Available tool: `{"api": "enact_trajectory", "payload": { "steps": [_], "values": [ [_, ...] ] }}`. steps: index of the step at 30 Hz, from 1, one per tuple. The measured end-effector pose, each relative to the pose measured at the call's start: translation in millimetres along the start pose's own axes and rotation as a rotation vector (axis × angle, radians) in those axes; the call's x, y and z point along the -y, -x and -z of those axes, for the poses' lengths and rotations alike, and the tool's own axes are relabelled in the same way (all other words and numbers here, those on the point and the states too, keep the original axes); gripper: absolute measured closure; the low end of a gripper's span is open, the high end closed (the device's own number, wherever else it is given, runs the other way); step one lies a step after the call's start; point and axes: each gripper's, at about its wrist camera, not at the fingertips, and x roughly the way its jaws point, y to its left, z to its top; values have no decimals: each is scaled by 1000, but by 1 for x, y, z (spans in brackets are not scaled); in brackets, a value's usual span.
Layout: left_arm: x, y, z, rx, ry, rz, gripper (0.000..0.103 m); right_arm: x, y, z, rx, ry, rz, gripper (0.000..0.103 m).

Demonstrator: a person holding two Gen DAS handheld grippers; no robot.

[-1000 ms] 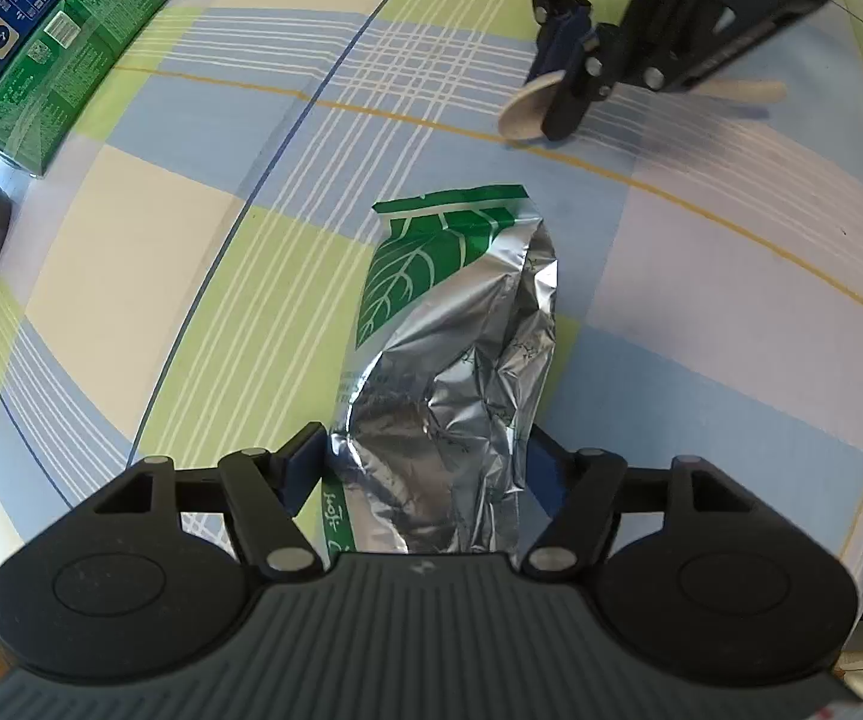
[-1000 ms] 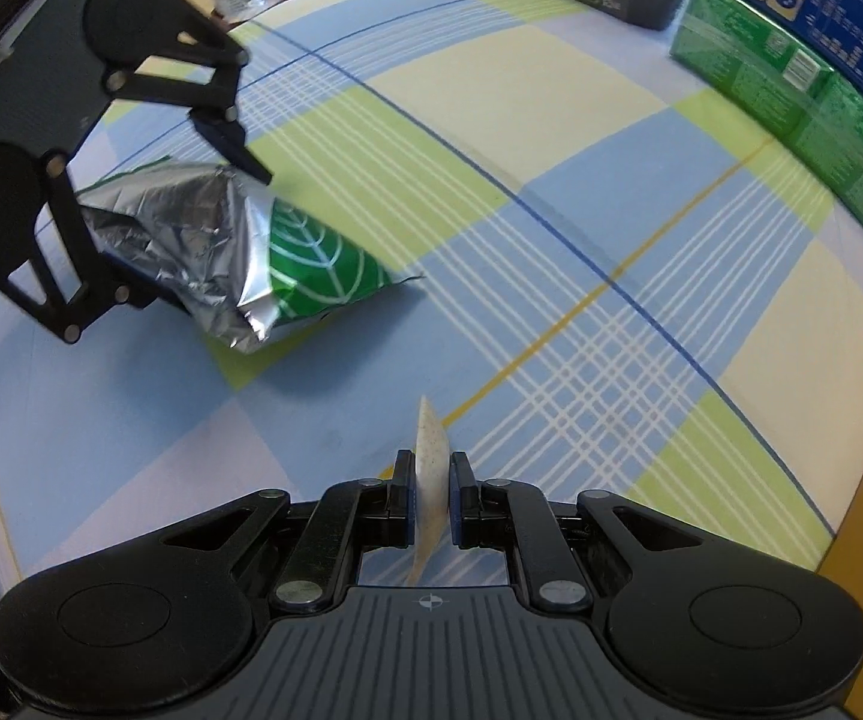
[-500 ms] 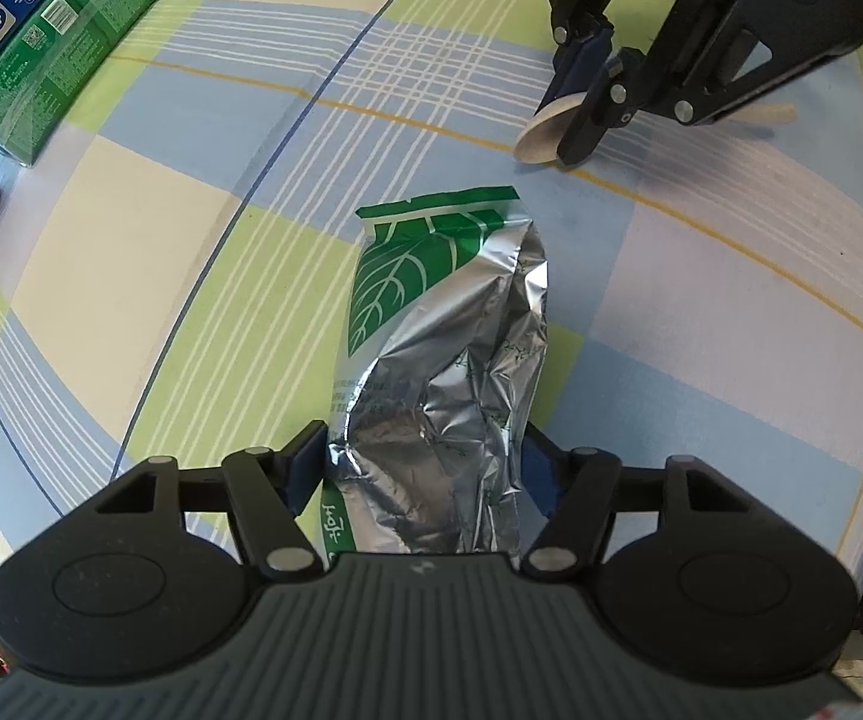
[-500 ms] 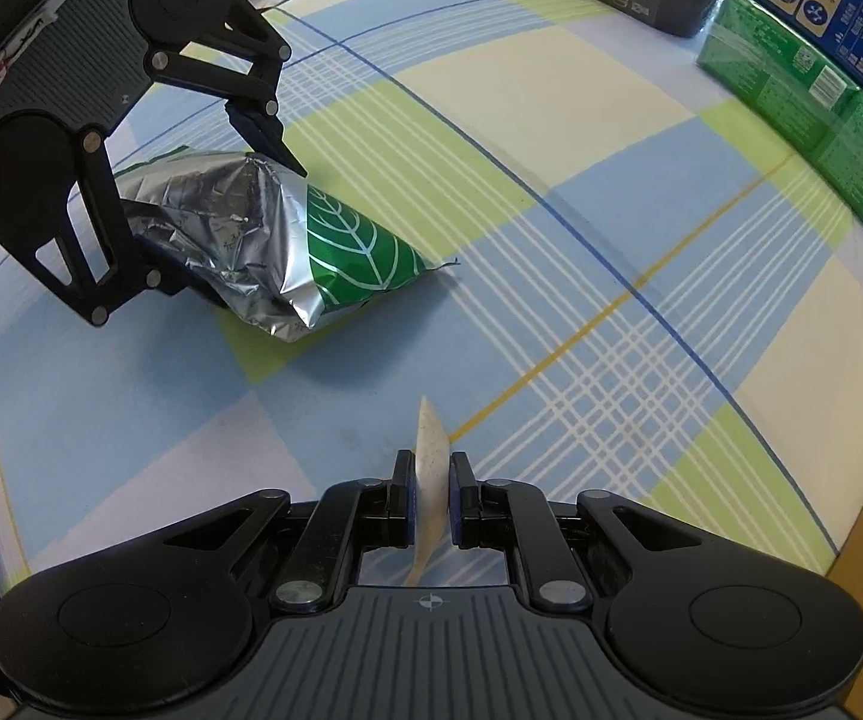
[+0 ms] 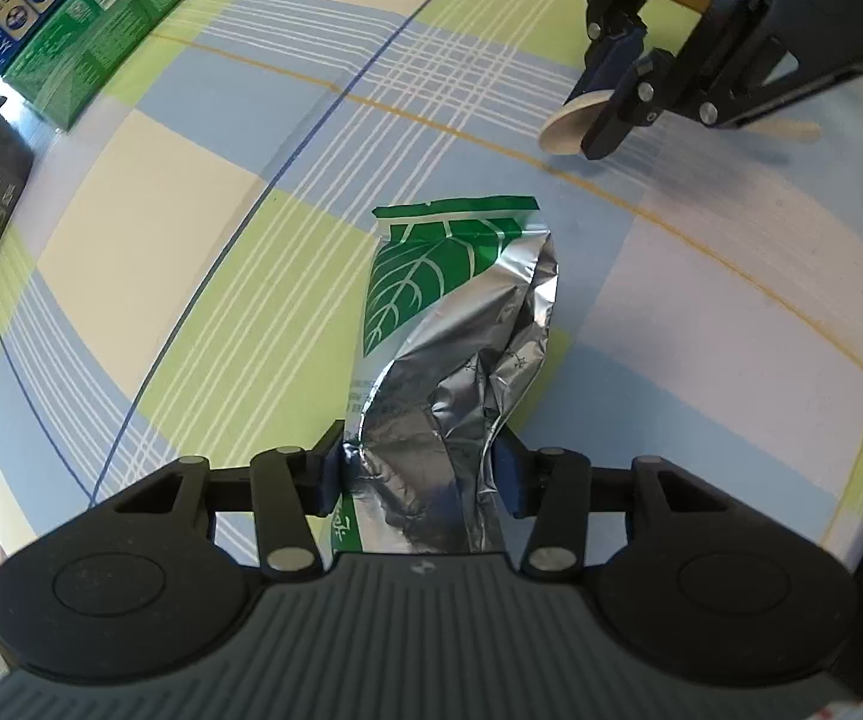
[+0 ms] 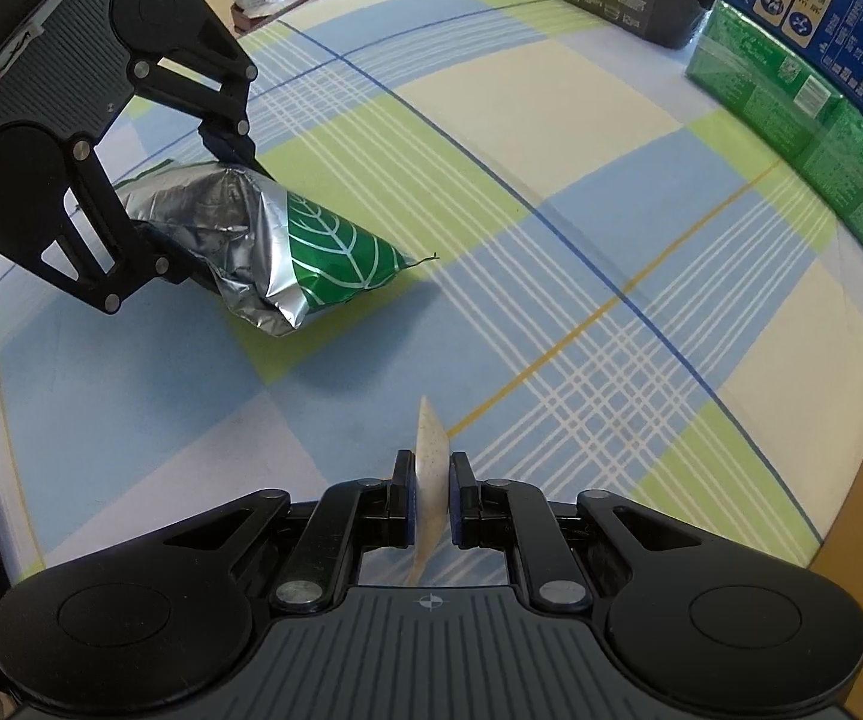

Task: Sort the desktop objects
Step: 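Lift the foil bag and wooden spoon and carry them to the cardboard box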

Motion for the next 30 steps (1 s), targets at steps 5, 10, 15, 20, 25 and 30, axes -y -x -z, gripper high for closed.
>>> {"api": "enact_trajectory", "payload": {
  "steps": [5, 10, 15, 20, 25, 30],
  "values": [
    [1, 19, -3, -8, 69, -12, 60, -2, 16, 0, 21, -23, 5, 96],
    [5, 44, -9, -17, 185, -37, 60, -6, 40, 0, 50, -62, 16, 96],
    [10, 68, -19, -21, 298, -40, 60, -12, 69, 6, 74, -108, 47, 96],
    [27, 93, -28, -3, 365, -53, 60, -19, 101, 18, 102, -155, 77, 96],
    [46, 118, -39, 23, 430, -79, 60, -24, 129, 35, 124, -195, 92, 96],
    [70, 135, -53, 53, 449, -105, 60, -31, 155, 51, 152, -217, 113, 96]
  ]
}}
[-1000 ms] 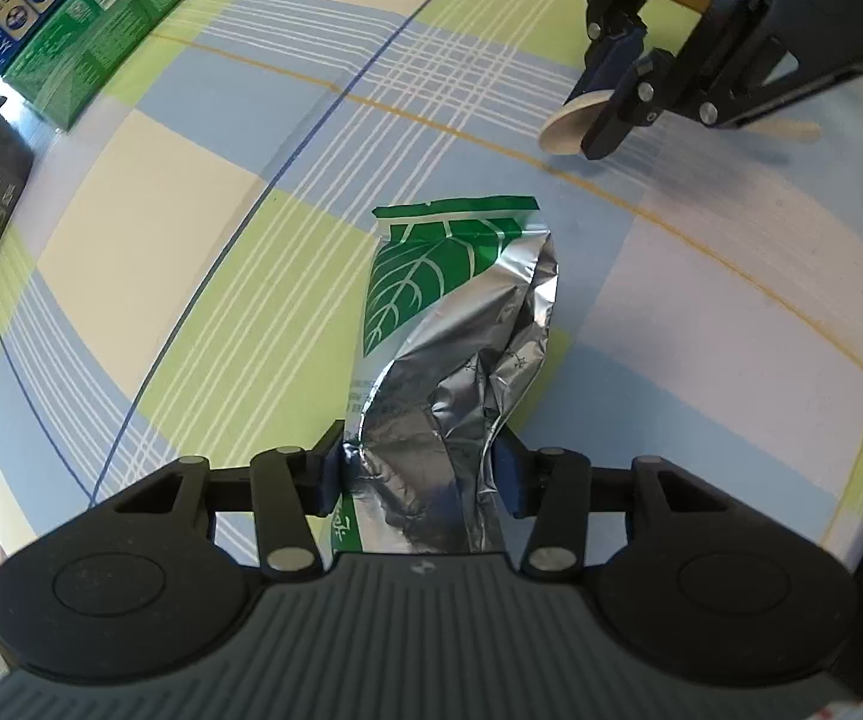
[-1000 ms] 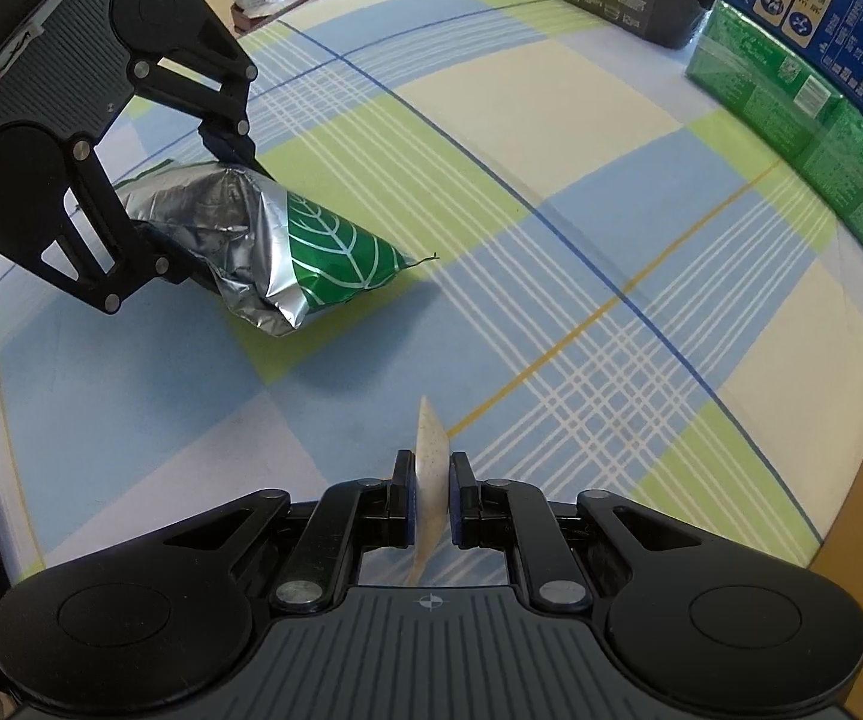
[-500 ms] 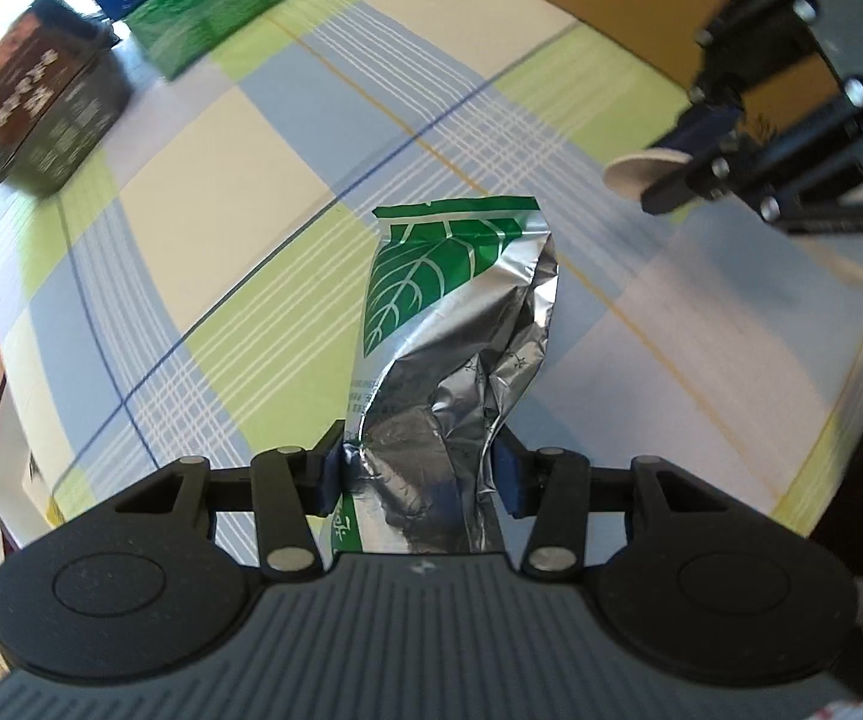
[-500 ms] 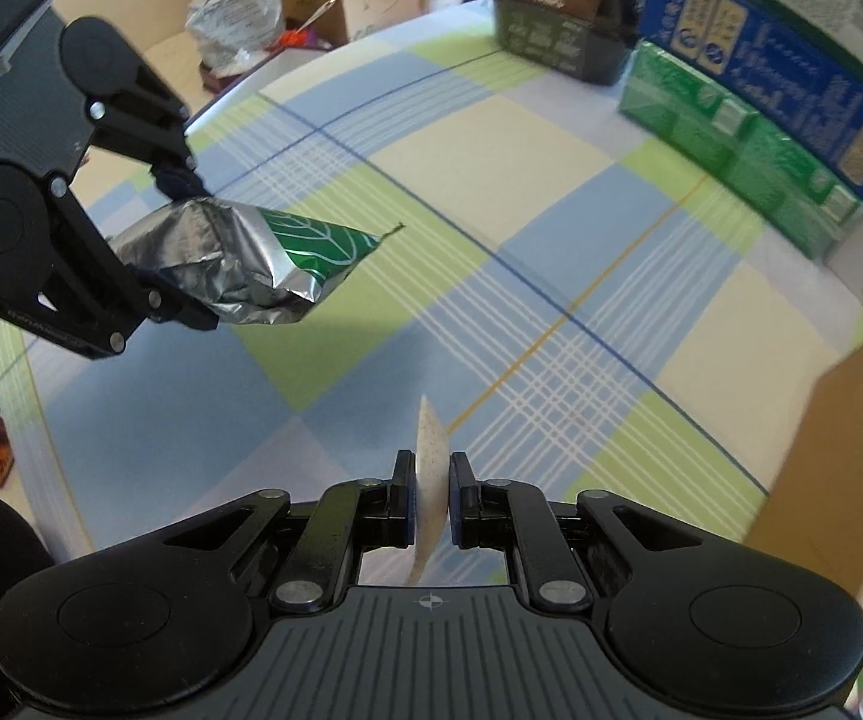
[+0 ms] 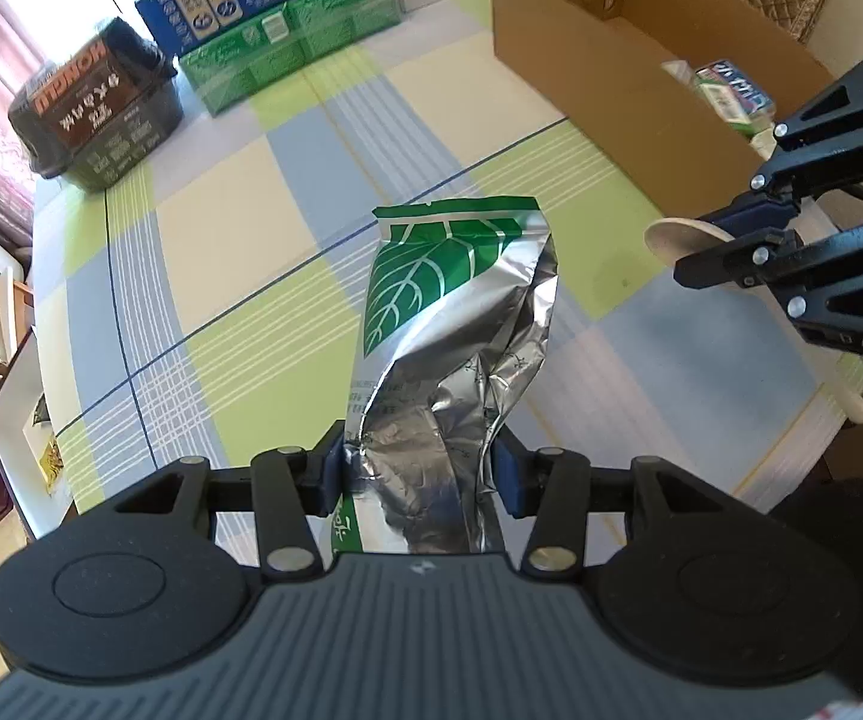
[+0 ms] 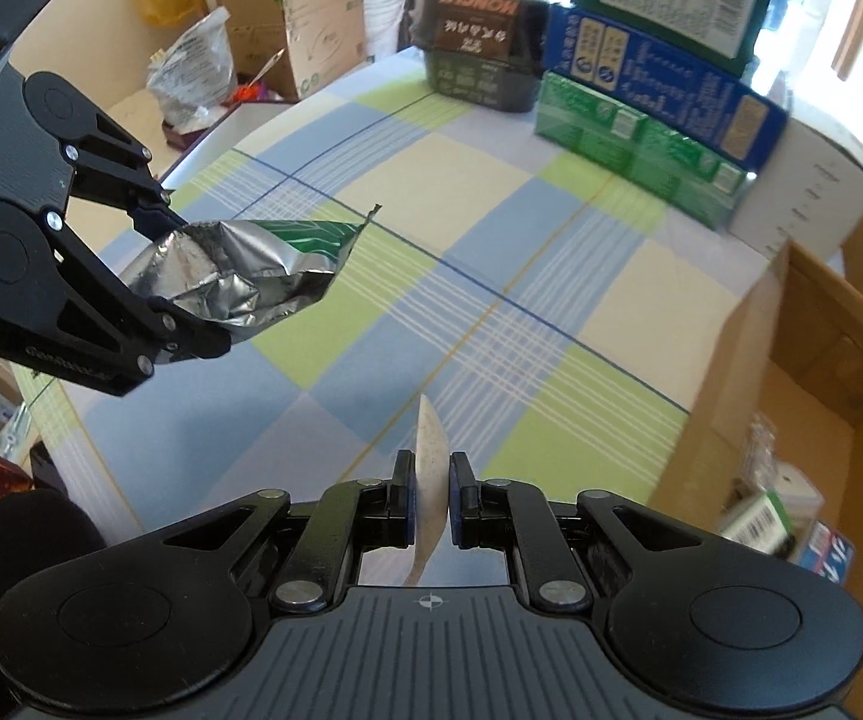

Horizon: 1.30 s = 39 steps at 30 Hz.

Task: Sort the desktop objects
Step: 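Lift the foil bag and wooden spoon and carry them to the cardboard box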

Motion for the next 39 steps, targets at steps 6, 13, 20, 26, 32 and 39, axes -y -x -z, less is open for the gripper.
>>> {"api": "enact_trajectory", "payload": {
  "steps": [6, 13, 20, 26, 32, 39],
  "values": [
    [28, 19, -1, 28, 3, 7, 60, 2, 32, 20, 36, -18, 23, 96],
    [60, 38, -4, 82, 51, 37, 60, 14, 64, 43, 65, -56, 65, 96],
    [101, 44, 0, 106, 58, 73, 60, 27, 93, 65, 91, -86, 102, 96],
    [131, 43, -6, 109, 55, 98, 60, 38, 112, 85, 101, -109, 134, 96],
    [157, 44, -11, 114, 49, 114, 60, 53, 128, 105, 105, -143, 158, 96],
    [182, 47, -18, 118, 61, 146, 60, 67, 143, 127, 112, -182, 183, 96]
  ]
}}
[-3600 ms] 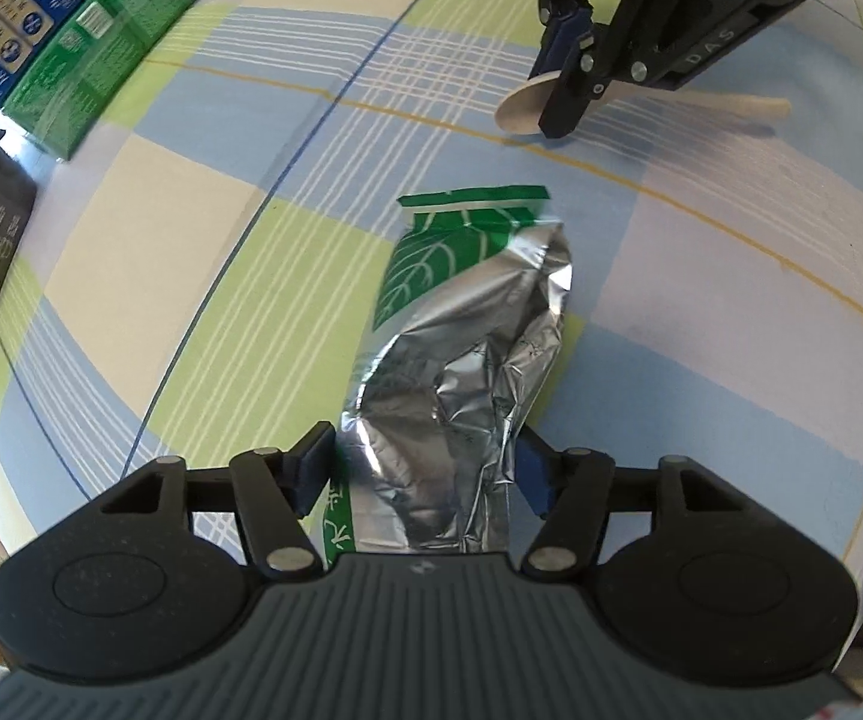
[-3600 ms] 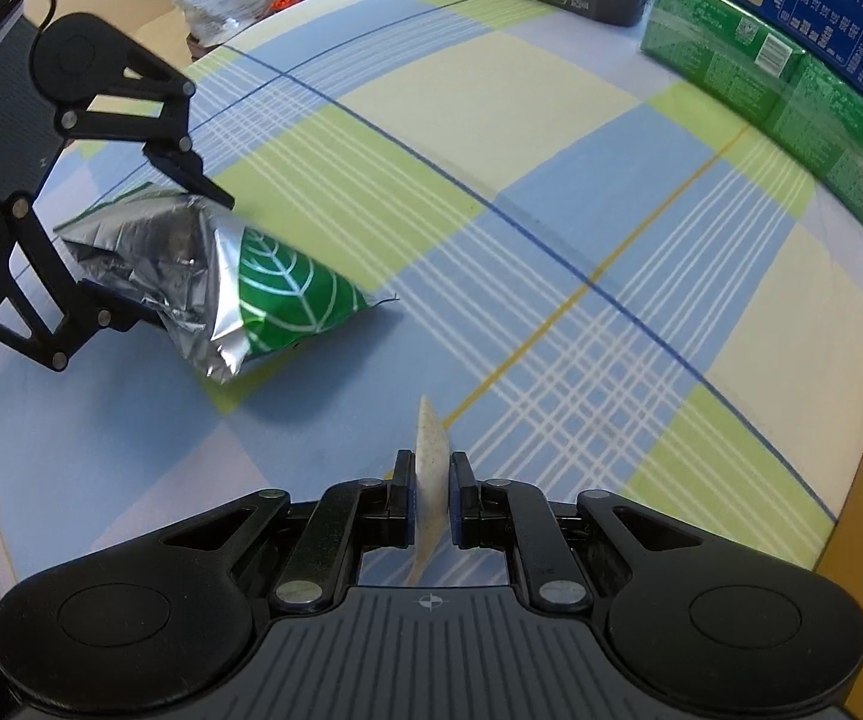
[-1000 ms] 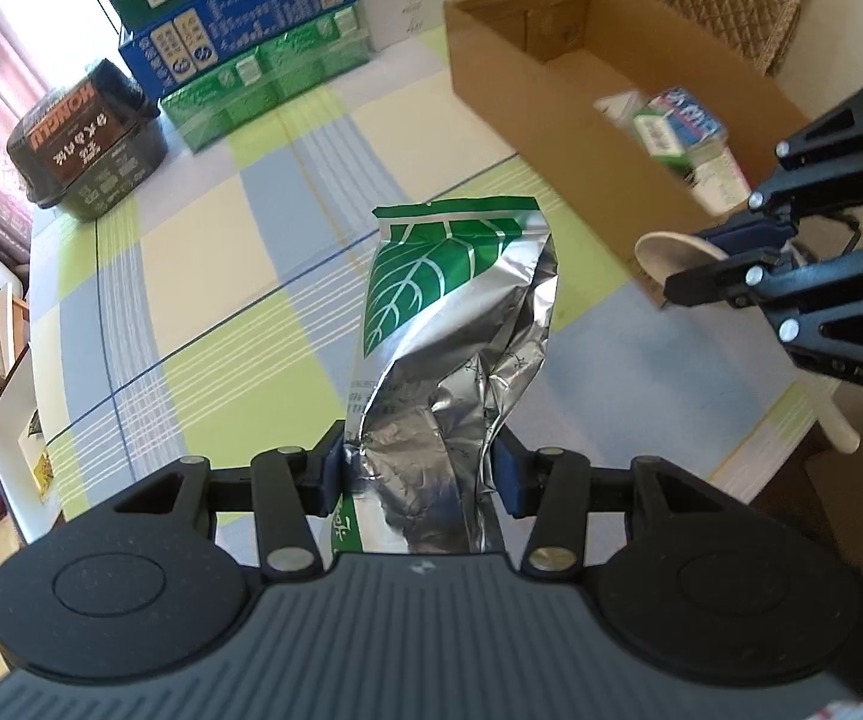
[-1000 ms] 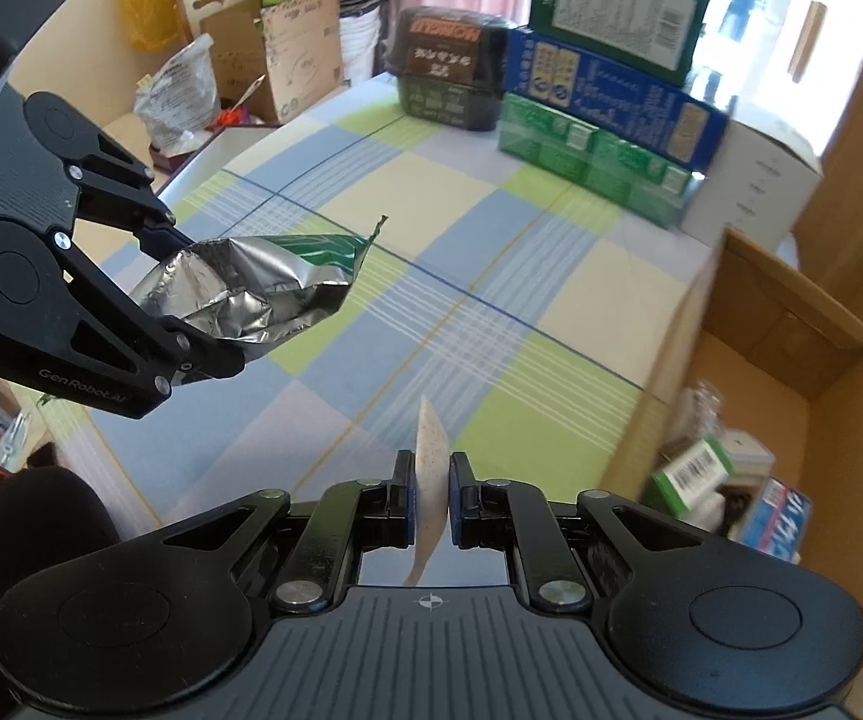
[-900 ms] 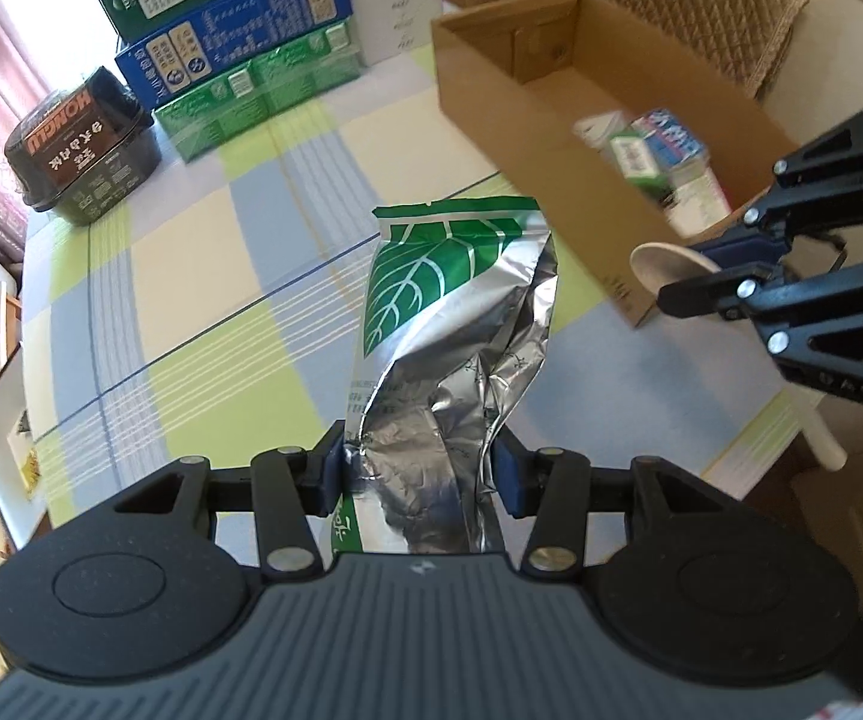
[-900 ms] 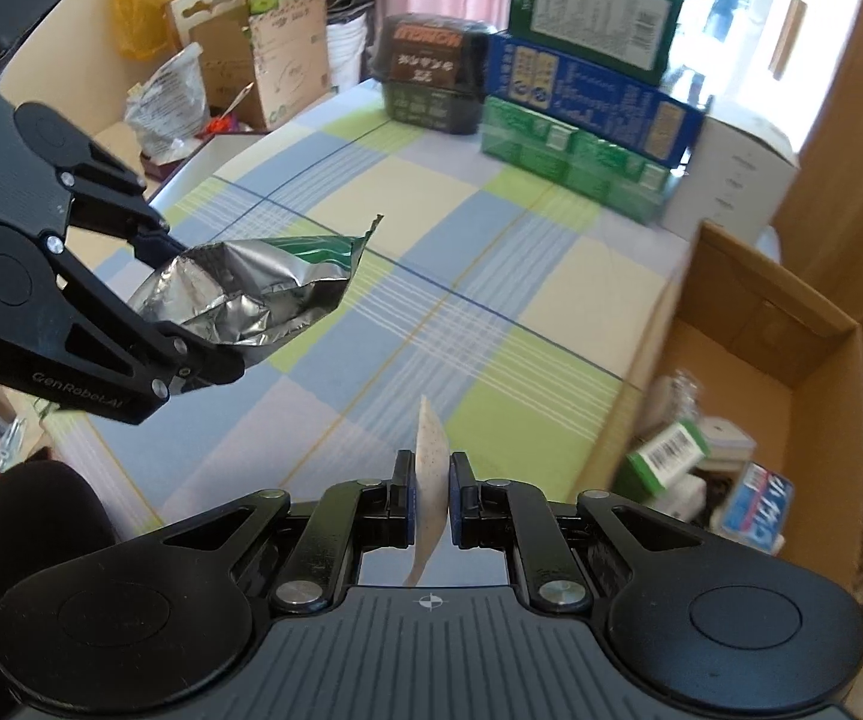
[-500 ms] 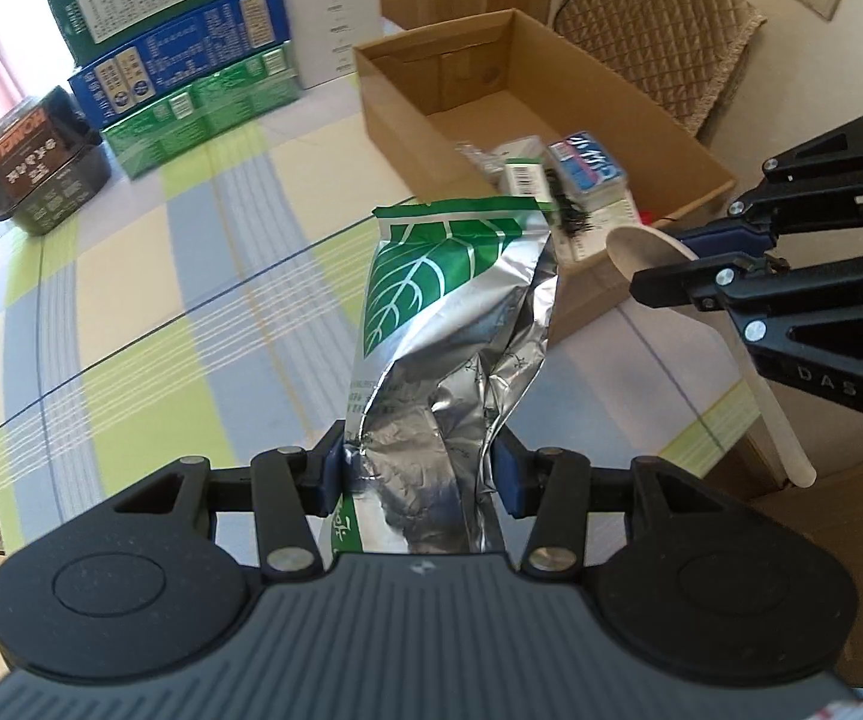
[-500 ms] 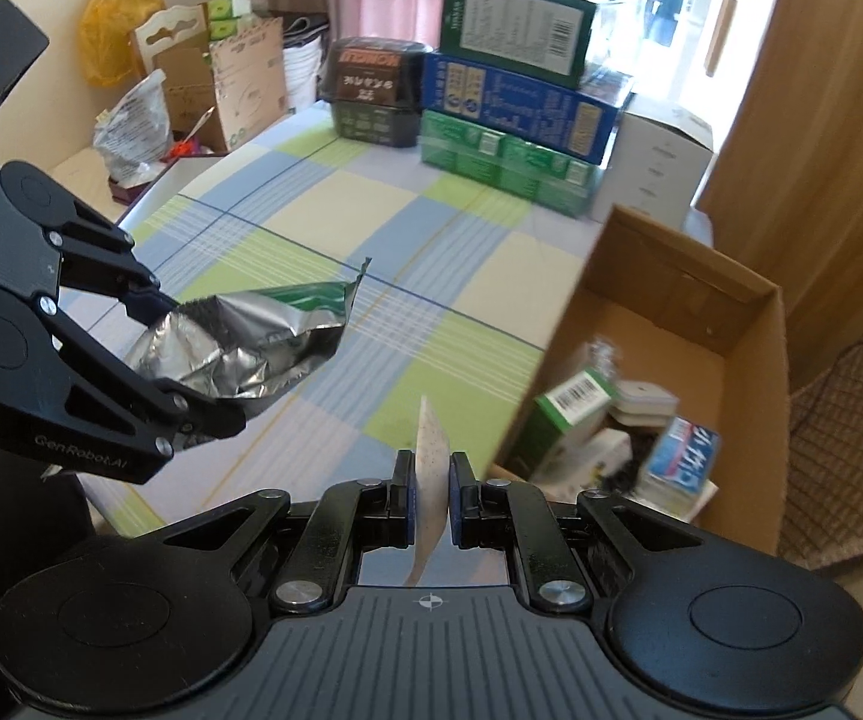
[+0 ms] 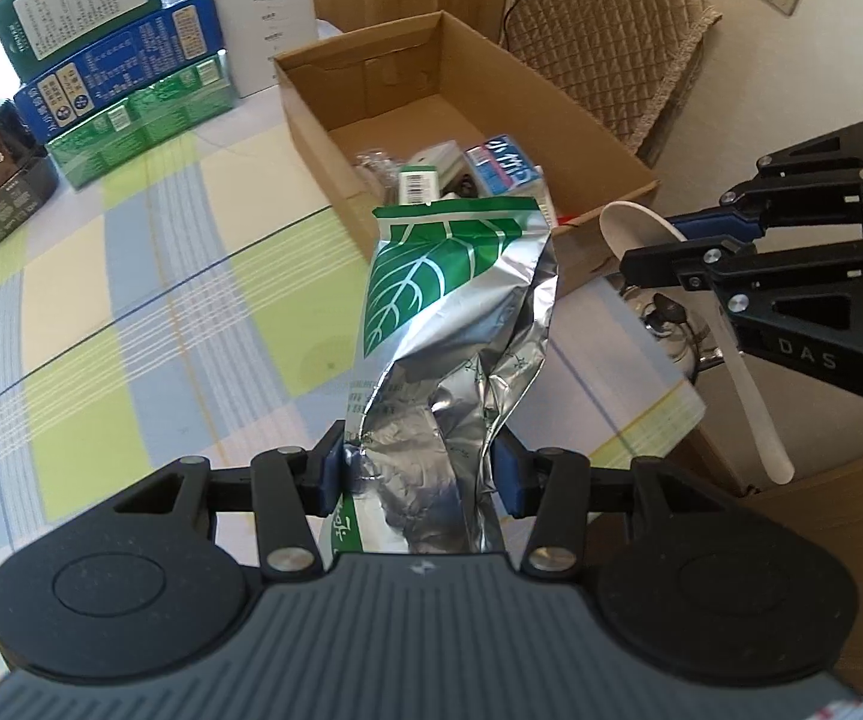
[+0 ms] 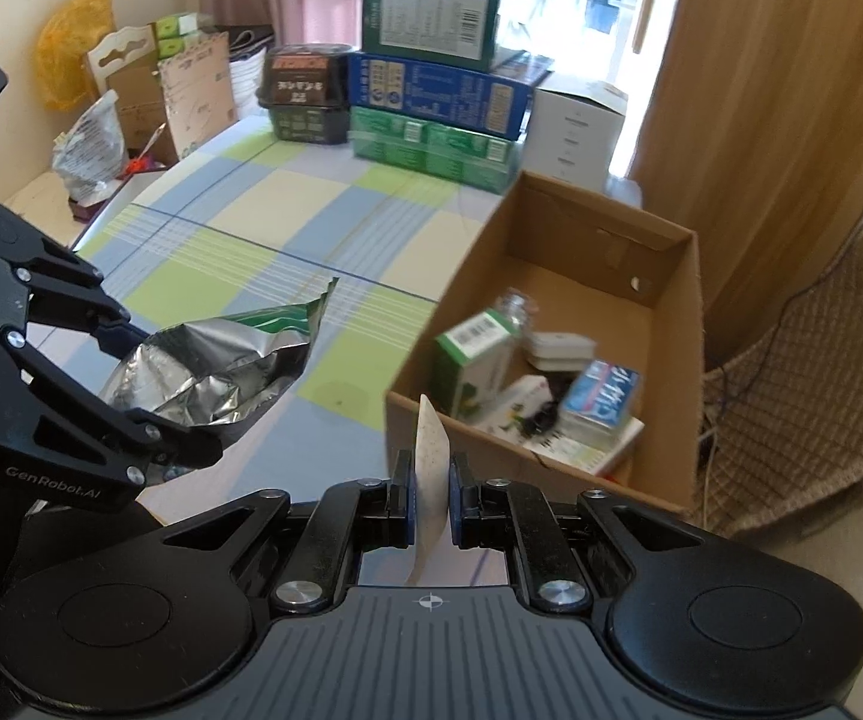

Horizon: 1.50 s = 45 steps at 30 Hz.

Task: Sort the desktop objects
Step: 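Lift the foil bag and wooden spoon and carry them to the cardboard box, then lower the foil bag with the left tool while the right tool lowers the spoon into the box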

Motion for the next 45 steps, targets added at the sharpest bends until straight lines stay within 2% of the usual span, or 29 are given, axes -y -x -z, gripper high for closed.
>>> {"api": "enact_trajectory", "payload": {
  "steps": [17, 34, 45],
  "values": [
    [44, -14, -17, 9, 91, 81, 60, 42, 18, 30, -13, -95, 96, 96],
    [56, -21, -42, 45, 221, 92, 60, 64, 11, 23, -17, -156, 121, 96],
    [48, -31, -59, 50, 299, 101, 60, 75, 6, 16, -14, -169, 131, 96]
  ]
}}
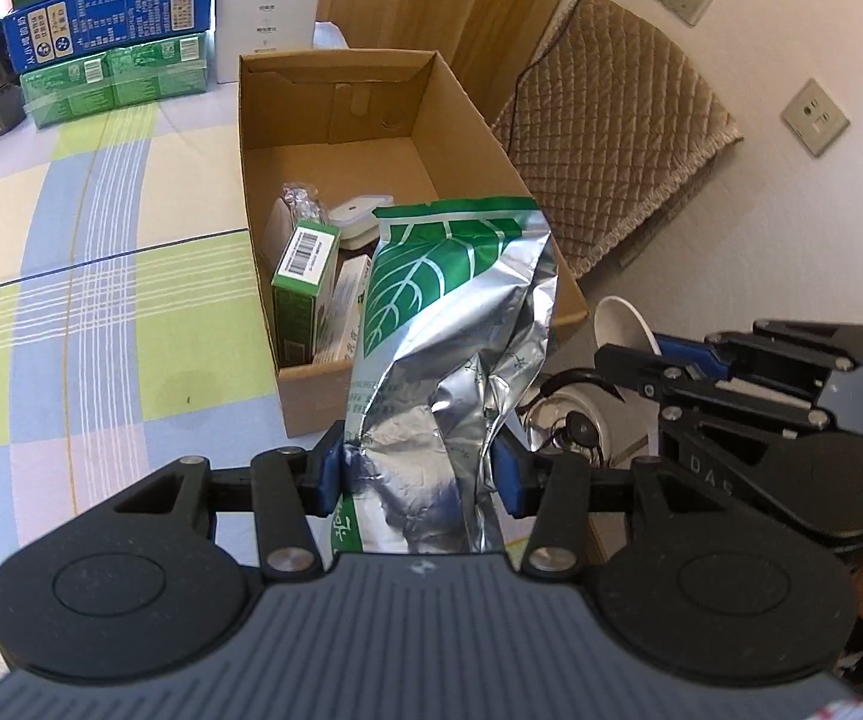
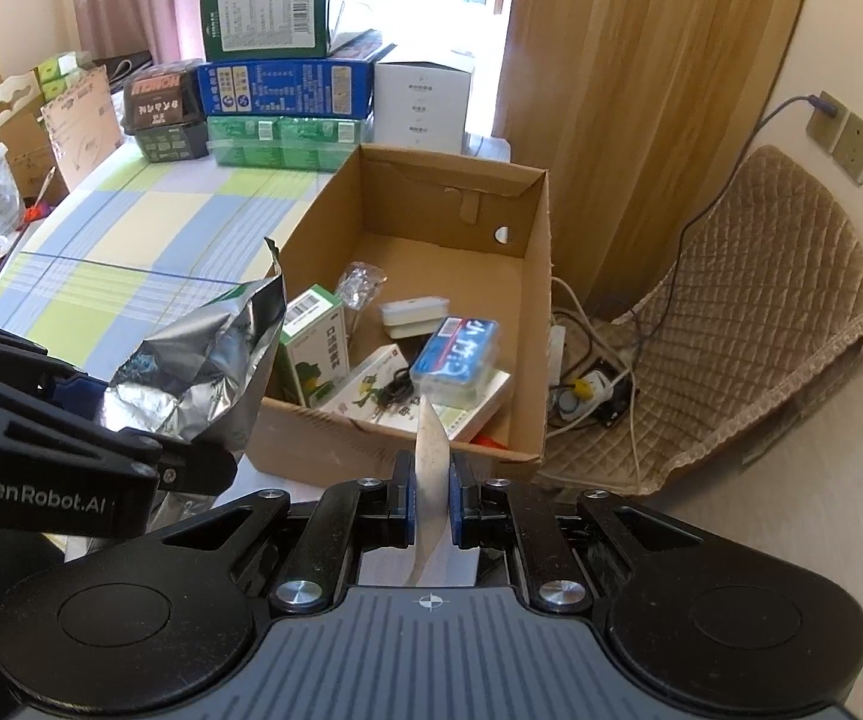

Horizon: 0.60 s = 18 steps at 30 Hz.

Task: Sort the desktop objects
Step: 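Lower the foil bag with the left tool while the right tool lowers the spoon into the box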

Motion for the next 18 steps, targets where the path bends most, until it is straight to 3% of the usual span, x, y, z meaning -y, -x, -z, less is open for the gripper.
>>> {"api": "enact_trajectory", "payload": {
  "steps": [18],
  "values": [
    [-10, -20, -49, 10, 67, 3, 60, 18, -28, -34, 2, -13, 2, 96]
  ]
}}
